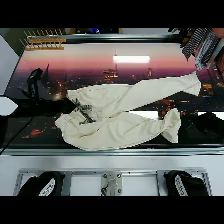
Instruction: Fold the clothes and pants, and hang the long-sleeved shirts on hangers.
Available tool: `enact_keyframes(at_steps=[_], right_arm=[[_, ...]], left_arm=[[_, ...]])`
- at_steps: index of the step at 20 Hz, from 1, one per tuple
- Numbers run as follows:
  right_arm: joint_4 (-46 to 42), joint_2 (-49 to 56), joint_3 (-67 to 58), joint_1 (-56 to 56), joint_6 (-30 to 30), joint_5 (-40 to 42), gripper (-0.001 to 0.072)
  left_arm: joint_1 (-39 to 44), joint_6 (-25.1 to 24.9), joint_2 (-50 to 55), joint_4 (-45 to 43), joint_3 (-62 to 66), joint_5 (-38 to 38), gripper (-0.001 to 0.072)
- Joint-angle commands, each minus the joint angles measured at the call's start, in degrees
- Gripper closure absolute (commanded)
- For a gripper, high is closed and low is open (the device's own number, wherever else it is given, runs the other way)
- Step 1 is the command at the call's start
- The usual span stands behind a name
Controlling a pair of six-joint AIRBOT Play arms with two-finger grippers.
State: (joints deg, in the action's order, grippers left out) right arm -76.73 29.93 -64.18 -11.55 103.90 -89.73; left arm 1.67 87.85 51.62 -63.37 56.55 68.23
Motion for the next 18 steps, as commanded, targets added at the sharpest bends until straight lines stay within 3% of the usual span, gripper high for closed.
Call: enact_keyframes(at_steps=[1,8,18], right_arm=[[-3.13,4.09,0.02,-0.02,-4.46,4.26,0.0062],[-3.67,18.78,0.02,-0.02,-11.91,13.0,0.0061],[-3.63,30.91,0.02,0.0,-12.63,14.29,0.0062]], left_arm=[[-2.93,0.02,3.23,-4.57,0.09,-1.99,0.0038],[-11.65,-0.04,20.31,-3.98,2.21,-12.5,0.0038],[-12.59,-15.13,52.68,-3.87,34.05,-7.04,0.0038]])
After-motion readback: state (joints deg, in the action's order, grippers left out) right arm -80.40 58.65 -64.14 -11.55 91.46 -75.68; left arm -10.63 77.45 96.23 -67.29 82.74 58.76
